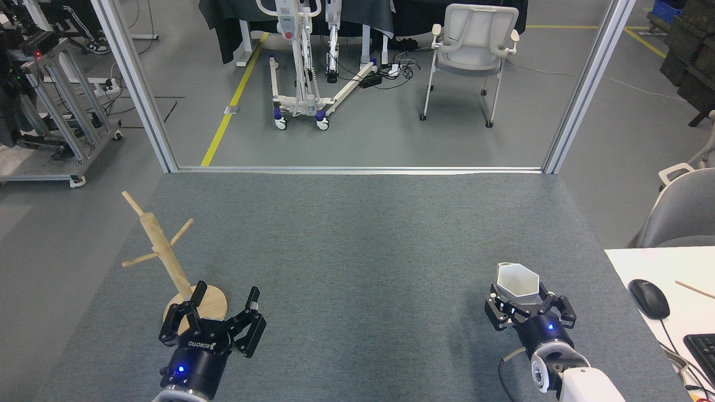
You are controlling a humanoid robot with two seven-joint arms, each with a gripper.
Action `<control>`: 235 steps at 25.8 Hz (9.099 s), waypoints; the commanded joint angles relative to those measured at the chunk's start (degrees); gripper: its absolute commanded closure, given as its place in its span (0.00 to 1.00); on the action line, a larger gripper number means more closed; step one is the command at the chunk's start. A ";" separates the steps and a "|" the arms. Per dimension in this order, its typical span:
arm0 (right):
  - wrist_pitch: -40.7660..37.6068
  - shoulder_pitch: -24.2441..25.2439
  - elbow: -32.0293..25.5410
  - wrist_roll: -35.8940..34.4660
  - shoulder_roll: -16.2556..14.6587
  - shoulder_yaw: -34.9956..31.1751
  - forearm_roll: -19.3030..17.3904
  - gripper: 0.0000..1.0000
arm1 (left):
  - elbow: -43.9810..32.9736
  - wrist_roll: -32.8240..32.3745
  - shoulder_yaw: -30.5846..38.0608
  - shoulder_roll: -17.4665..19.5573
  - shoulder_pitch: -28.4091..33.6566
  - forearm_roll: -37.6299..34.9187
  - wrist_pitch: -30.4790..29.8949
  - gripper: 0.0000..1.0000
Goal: Hang cup on storage rack
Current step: 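Lift the white cup with the right gripper, then carry the cup toward the center and raise the left gripper toward it, then grasp the cup's base with the left gripper beneath the right gripper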
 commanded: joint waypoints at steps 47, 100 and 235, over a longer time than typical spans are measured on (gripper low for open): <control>-15.56 -6.99 -5.32 -0.11 -2.94 -0.85 2.88 0.76 | -0.01 -0.11 0.00 -0.09 -0.23 0.00 0.42 0.01; 18.19 -25.18 -22.81 13.87 8.13 31.67 -12.32 0.91 | 5.44 -12.24 -4.31 -9.40 -11.39 -0.18 -4.23 0.02; 38.93 -31.24 -26.42 22.39 8.05 41.42 -19.88 0.01 | 32.60 -8.63 -13.54 -18.10 -37.32 -0.44 -0.10 0.80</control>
